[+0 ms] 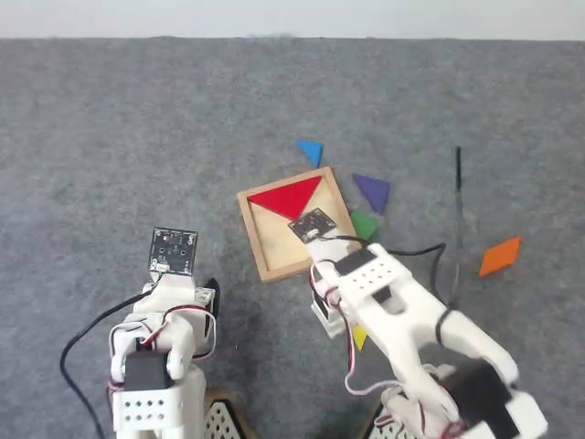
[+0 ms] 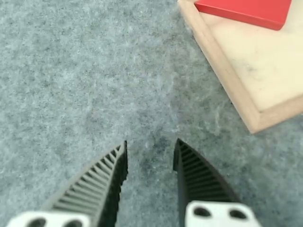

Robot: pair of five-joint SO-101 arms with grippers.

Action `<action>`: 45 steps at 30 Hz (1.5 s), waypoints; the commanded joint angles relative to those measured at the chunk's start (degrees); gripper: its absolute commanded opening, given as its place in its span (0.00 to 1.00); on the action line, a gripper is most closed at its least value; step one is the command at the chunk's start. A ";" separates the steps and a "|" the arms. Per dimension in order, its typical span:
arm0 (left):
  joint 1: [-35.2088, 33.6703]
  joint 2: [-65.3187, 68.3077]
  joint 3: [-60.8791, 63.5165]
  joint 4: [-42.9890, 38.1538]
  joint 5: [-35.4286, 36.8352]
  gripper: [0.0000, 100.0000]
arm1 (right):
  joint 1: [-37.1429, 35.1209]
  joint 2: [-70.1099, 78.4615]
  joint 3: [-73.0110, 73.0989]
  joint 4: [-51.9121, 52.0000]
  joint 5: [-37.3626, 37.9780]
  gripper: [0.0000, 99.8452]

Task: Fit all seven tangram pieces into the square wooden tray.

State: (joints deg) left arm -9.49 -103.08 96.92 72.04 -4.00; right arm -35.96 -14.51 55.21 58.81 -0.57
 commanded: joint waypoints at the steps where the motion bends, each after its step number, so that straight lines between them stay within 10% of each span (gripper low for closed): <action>1: 0.18 -1.58 -0.48 0.53 -0.35 0.15 | -0.48 -9.54 2.99 0.66 -0.26 0.38; 26: 0.18 -1.58 -0.48 0.53 -0.35 0.15 | -0.66 -1.10 2.11 -4.70 13.71 0.38; 45: 0.18 -1.58 -0.48 0.53 -0.35 0.15 | -0.13 -1.27 2.55 -3.03 11.08 0.26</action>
State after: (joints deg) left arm -9.49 -103.08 96.92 72.04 -4.00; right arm -35.60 -16.35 59.25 55.74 11.47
